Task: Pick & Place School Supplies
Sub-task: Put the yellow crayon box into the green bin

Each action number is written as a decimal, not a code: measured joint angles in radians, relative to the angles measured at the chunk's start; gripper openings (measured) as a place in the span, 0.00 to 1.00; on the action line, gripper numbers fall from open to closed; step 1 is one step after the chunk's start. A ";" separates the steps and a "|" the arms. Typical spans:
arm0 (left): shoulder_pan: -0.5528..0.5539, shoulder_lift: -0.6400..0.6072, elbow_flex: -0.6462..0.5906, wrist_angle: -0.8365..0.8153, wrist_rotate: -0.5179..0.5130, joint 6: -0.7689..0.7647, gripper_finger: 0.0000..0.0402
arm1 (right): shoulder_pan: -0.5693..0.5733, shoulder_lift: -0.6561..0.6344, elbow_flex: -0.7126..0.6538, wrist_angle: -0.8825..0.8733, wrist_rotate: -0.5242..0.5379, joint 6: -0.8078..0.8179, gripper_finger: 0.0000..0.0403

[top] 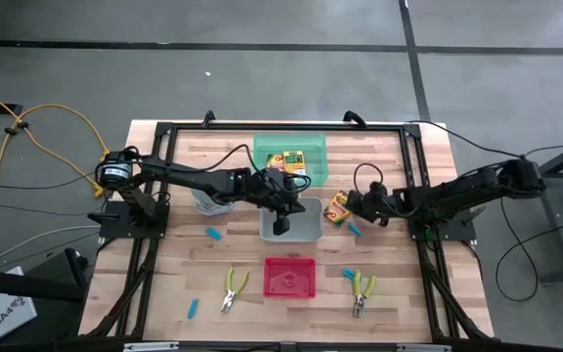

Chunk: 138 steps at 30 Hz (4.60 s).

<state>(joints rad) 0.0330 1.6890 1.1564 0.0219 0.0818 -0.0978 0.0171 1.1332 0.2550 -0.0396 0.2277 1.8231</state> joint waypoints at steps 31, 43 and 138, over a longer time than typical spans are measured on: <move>-0.003 0.000 0.000 0.000 0.000 0.003 0.00 | 0.007 0.131 0.007 0.049 0.071 0.017 0.43; -0.003 0.000 0.000 0.000 0.000 0.002 0.00 | 0.008 0.134 0.002 0.026 0.085 0.006 0.12; -0.057 0.000 0.000 0.010 0.000 0.001 0.00 | -0.531 0.363 0.451 0.195 -0.130 -0.935 0.01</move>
<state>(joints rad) -0.0238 1.6890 1.1564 0.0315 0.0814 -0.0971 -0.5138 1.4960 0.7063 0.1558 0.0980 0.8883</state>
